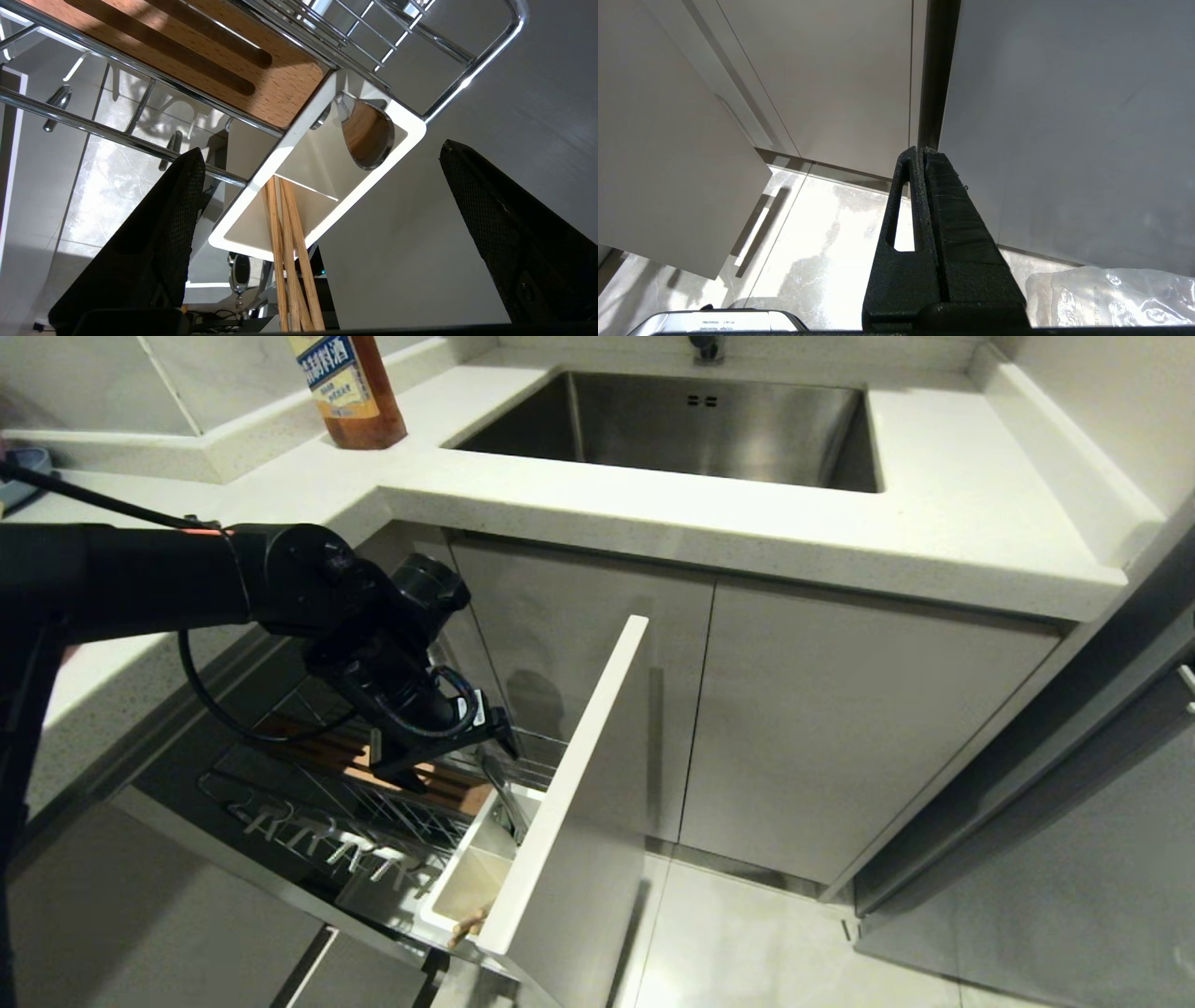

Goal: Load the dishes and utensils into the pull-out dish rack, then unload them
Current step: Take the fork out of the cupboard

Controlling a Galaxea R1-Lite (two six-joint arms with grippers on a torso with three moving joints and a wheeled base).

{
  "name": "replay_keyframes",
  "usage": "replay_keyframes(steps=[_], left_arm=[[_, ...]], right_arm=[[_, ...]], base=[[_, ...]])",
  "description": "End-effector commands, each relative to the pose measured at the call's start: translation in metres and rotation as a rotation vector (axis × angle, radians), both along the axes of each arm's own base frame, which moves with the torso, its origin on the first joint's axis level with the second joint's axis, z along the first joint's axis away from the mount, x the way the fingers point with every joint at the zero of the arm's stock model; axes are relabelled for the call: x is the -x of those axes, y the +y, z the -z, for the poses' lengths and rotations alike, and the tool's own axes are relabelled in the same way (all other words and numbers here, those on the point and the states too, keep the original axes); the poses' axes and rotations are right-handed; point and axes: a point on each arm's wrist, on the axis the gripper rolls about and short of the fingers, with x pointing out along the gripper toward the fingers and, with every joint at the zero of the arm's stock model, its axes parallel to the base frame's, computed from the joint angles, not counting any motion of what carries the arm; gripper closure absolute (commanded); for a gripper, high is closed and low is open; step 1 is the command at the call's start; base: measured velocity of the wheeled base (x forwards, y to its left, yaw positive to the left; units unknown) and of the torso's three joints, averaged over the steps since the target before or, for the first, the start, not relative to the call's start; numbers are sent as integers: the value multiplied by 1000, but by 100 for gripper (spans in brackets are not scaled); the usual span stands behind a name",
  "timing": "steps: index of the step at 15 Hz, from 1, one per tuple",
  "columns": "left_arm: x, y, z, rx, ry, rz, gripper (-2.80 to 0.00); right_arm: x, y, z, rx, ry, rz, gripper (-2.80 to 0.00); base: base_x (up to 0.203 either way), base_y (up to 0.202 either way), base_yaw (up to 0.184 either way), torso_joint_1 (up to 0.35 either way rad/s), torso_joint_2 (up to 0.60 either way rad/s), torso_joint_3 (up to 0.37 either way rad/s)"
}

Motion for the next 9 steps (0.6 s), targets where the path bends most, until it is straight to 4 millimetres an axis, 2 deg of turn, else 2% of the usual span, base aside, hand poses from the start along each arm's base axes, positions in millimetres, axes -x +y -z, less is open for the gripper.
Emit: replay_keyframes(steps=[1,2,9], left_arm=[[0,0,1,-1,7,-3,-225],[0,0,1,-1,7,-4,0],[3,0,2,-2,18,0,0]], right_arm=[[0,0,1,0,3,1,0],[0,0,0,1,2,-1,0],[0,0,0,-1,2,0,0]], base=[[0,0,0,0,0,0],[0,0,0,0,0,0],[0,0,0,0,0,0]])
